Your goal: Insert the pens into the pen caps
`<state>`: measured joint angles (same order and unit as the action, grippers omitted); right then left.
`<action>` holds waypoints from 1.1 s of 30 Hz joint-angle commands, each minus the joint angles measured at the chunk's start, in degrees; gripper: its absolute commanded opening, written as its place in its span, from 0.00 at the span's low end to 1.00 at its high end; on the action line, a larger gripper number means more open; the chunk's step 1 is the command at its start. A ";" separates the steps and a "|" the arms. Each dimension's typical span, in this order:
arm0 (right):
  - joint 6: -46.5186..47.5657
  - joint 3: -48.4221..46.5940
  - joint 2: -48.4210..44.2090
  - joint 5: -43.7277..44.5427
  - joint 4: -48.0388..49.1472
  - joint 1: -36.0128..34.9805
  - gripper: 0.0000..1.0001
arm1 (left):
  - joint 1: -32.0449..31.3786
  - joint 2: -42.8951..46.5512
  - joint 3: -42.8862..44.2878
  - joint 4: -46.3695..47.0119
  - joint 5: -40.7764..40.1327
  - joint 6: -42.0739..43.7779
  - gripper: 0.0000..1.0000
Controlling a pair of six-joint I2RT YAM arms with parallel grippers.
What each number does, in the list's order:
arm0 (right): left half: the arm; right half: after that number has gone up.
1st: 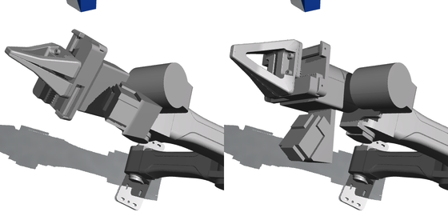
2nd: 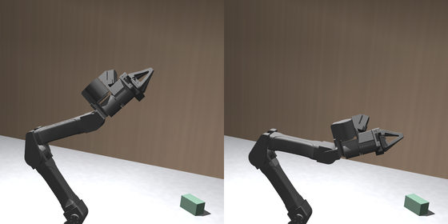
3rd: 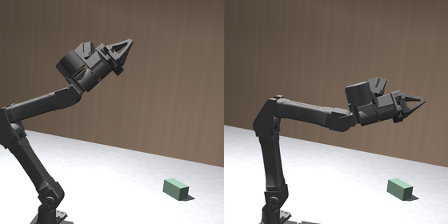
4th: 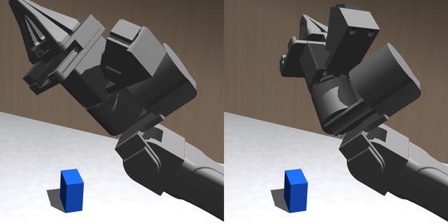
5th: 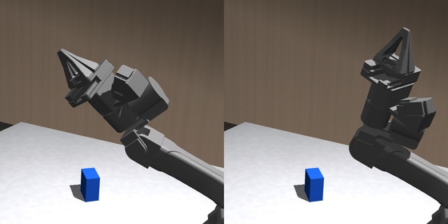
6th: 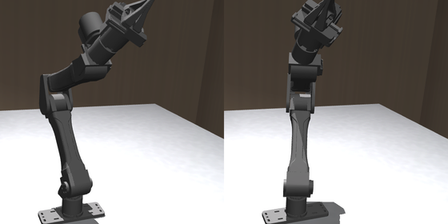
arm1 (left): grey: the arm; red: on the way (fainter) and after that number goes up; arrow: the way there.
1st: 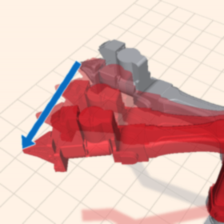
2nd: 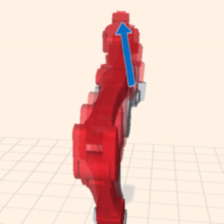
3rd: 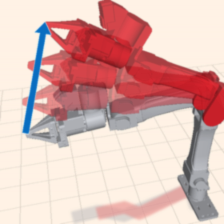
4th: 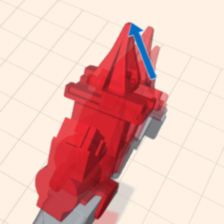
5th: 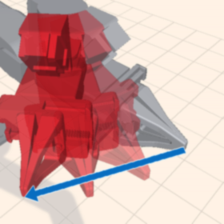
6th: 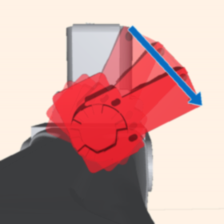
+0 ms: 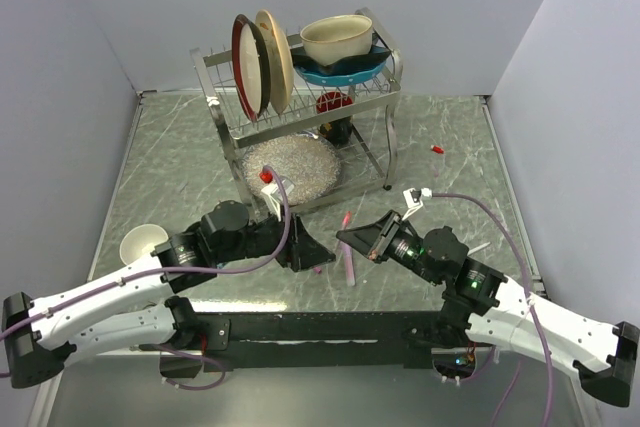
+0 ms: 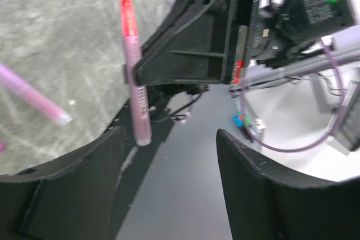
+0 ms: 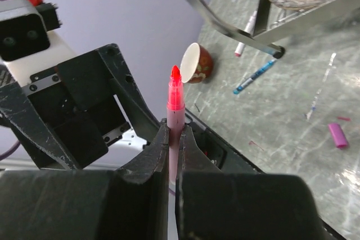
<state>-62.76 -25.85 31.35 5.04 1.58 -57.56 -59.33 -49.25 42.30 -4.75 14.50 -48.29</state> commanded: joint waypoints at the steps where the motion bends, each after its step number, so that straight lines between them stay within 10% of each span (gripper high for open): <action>1: 2.38 -1.58 0.72 0.85 5.18 -1.24 0.00 | -0.17 -0.05 -1.25 7.30 4.74 -2.59 0.69; 33: 5.02 -5.00 2.57 2.43 4.39 -5.98 0.00 | -0.17 -1.64 2.87 -3.32 -1.84 2.59 0.70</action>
<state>-58.85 -27.27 34.85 7.86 3.07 -62.85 -59.33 -51.64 41.52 -5.52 15.27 -48.62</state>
